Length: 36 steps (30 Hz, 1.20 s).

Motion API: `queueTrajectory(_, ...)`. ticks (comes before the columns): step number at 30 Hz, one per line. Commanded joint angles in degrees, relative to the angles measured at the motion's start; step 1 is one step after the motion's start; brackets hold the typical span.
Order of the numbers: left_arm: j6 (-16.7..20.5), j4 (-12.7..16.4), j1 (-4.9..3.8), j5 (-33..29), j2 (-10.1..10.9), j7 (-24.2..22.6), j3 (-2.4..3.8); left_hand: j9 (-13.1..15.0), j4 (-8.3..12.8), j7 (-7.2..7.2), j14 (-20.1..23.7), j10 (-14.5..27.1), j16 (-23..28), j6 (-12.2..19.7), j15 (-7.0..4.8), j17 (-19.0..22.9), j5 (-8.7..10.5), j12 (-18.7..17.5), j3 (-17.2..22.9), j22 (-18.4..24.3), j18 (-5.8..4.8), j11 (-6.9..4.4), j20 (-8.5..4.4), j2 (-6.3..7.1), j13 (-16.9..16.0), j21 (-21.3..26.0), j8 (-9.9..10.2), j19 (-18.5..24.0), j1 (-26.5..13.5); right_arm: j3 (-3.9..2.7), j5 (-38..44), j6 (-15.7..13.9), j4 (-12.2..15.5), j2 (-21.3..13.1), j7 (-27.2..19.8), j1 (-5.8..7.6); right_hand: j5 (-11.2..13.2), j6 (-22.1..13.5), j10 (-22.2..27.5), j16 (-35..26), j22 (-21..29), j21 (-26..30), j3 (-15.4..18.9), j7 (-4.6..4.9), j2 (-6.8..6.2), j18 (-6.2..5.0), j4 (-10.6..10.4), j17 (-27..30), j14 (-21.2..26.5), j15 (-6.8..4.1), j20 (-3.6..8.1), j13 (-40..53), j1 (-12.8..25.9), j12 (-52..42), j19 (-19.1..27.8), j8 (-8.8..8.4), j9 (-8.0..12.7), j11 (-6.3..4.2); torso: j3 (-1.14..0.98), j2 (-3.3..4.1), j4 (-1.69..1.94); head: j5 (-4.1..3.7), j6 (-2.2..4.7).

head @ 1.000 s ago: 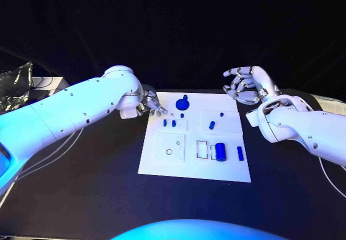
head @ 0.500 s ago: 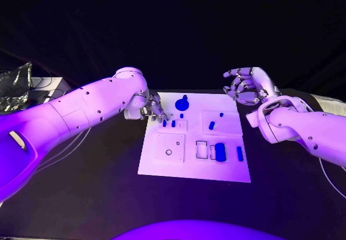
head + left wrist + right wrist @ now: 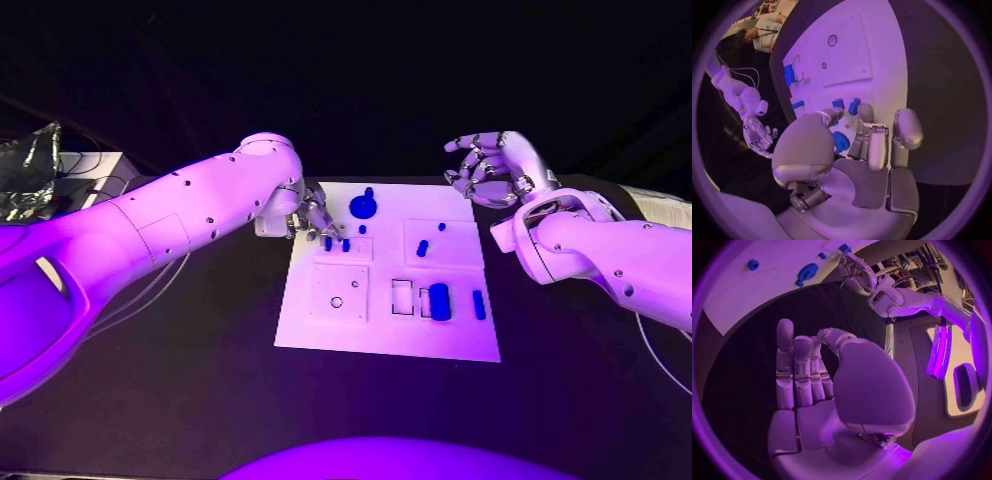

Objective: Assemble the parts on the task board

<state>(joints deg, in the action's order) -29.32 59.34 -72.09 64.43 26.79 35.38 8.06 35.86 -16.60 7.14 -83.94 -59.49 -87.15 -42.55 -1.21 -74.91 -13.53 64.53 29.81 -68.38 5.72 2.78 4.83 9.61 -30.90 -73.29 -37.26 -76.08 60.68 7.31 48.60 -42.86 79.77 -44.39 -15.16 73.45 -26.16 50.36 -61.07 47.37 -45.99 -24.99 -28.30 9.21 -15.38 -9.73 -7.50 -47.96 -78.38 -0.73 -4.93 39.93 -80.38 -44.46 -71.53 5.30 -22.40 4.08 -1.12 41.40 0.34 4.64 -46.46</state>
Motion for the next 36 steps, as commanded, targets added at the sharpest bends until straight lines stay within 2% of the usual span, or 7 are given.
queueTrajectory(1, -0.92, -0.28, 0.13, -0.17, -0.21, -0.06, -0.15, -0.05, -0.04, 0.06, -3.72, -0.28, -0.17, -0.46, 0.42, -9.4, 0.29, 0.35, 0.34, -0.05, -0.2, 0.03, 0.25, 0.05, -0.02, -0.29, 0.16, -0.13, -0.46, -0.02, 0.53, 0.68, 0.07, 0.05, -0.28, -0.02, -0.3, 0.01, 0.25, -0.24, -0.08, 0.36, 0.01, 0.34, -0.28, -0.63, 0.47, -0.05, -0.45, 0.03, 0.07, -0.05, 0.5, 0.03, -0.43, 0.36, -0.06, 0.04, 0.06, -0.08, 0.13, -0.06, -0.06)
queueTrajectory(9, -1.86, -0.96, 0.12, 0.07, -0.49, 0.31, -0.34, -0.34, 0.36, -0.15, -3.74, -0.29, -0.2, -0.89, 0.26, -9.43, 0.07, 0.42, 1.54, -0.15, -0.21, -0.17, 0.14, -0.58, -0.02, -0.39, 0.16, -0.19, 0.48, -0.02, 0.54, 0.73, 0.07, 0.09, -0.28, -0.02, -0.3, 0.01, 0.25, -0.24, -0.08, 0.36, 0.01, 0.34, -0.28, -0.63, 0.47, -0.05, -0.45, 0.03, 0.07, -0.05, 0.5, 0.03, -0.43, 0.36, -0.06, 0.04, 0.04, -0.08, 0.0, 0.07, -0.15)
queueTrajectory(23, -0.64, -2.29, 0.14, 0.44, -1.48, 0.35, -1.5, -0.51, 1.19, -0.76, -3.99, -1.15, -0.48, -1.88, -0.24, -9.96, 0.13, 0.86, 5.6, -0.79, -0.36, -0.74, -0.19, -2.44, -0.77, -0.93, -0.51, -0.64, 2.73, -0.02, 0.57, 0.78, 0.1, 0.07, -0.27, -0.02, -0.3, 0.01, 0.25, -0.24, -0.08, 0.36, 0.01, 0.34, -0.28, -0.63, 0.47, -0.05, -0.45, 0.03, 0.07, -0.05, 0.5, 0.03, -0.43, 0.36, -0.06, 0.04, -0.01, -0.06, 0.0, -0.17, -0.34)
queueTrajectory(26, -0.41, -2.34, 0.14, 0.5, -1.49, 0.31, -1.56, -0.39, 2.42, -0.96, -4.03, -1.28, -0.52, -1.9, -0.45, -10.03, 0.15, 0.75, 7.62, -0.86, -0.37, -0.95, -0.37, -2.84, -0.68, -1.0, -0.92, -0.7, 3.81, -0.02, 0.58, 0.78, 0.1, 0.06, -0.26, -0.02, -0.3, 0.01, 0.25, -0.24, -0.08, 0.36, 0.01, 0.34, -0.28, -0.63, 0.47, -0.05, -0.45, 0.03, 0.07, -0.05, 0.5, 0.03, -0.43, 0.36, -0.06, 0.04, -0.01, -0.1, 0.04, -0.23, -0.39)
queueTrajectory(28, -0.55, -2.34, 0.15, 0.53, -1.49, 0.24, -1.6, 0.02, 4.79, -1.14, -4.03, -1.34, -0.51, -1.74, -0.63, -10.02, 0.25, 0.49, 10.62, -0.92, -0.39, -1.14, -0.54, -2.98, -0.48, -1.04, -1.77, -0.71, 4.98, -0.02, 0.59, 0.79, 0.11, 0.05, -0.26, -0.02, -0.3, 0.01, 0.25, -0.24, -0.08, 0.36, 0.01, 0.34, -0.28, -0.63, 0.47, -0.05, -0.45, 0.03, 0.07, -0.05, 0.5, 0.03, -0.43, 0.36, -0.06, 0.04, -0.02, -0.11, 0.07, -0.24, -0.43)
queueTrajectory(31, -0.81, -2.33, 0.15, 0.53, -1.48, 0.08, -1.62, 0.23, 5.67, -1.18, -4.03, -1.35, -0.51, -1.66, -0.65, -10.02, 0.28, 0.39, 11.56, -0.89, -0.38, -1.18, -0.57, -2.86, -0.37, -1.01, -2.18, -0.68, 5.08, -0.02, 0.59, 0.8, 0.1, 0.04, -0.25, -0.02, -0.3, 0.01, 0.25, -0.24, -0.08, 0.36, 0.01, 0.34, -0.28, -0.63, 0.47, -0.05, -0.45, 0.03, 0.07, -0.05, 0.5, 0.03, -0.43, 0.36, -0.06, 0.04, -0.02, -0.12, 0.1, -0.25, -0.48)
queueTrajectory(36, -1.64, -2.22, 0.15, 0.21, -1.47, -0.46, -1.66, 1.07, 8.44, -1.4, -3.94, -1.06, -0.42, -1.55, -0.79, -9.84, 0.23, -0.02, 13.68, -0.75, -0.34, -1.36, -0.62, -1.51, 0.06, -0.88, -3.59, -0.49, 5.23, -0.02, 0.59, 0.81, 0.09, 0.0, -0.25, -0.02, -0.33, 0.01, 0.22, -0.3, -0.14, 0.38, -0.07, 0.34, -0.21, -0.63, 0.62, -0.36, -0.59, 0.03, 0.07, -0.24, 0.67, -0.04, -0.45, 0.37, -0.11, 0.04, 0.0, -0.14, 0.12, -0.28, -0.55)
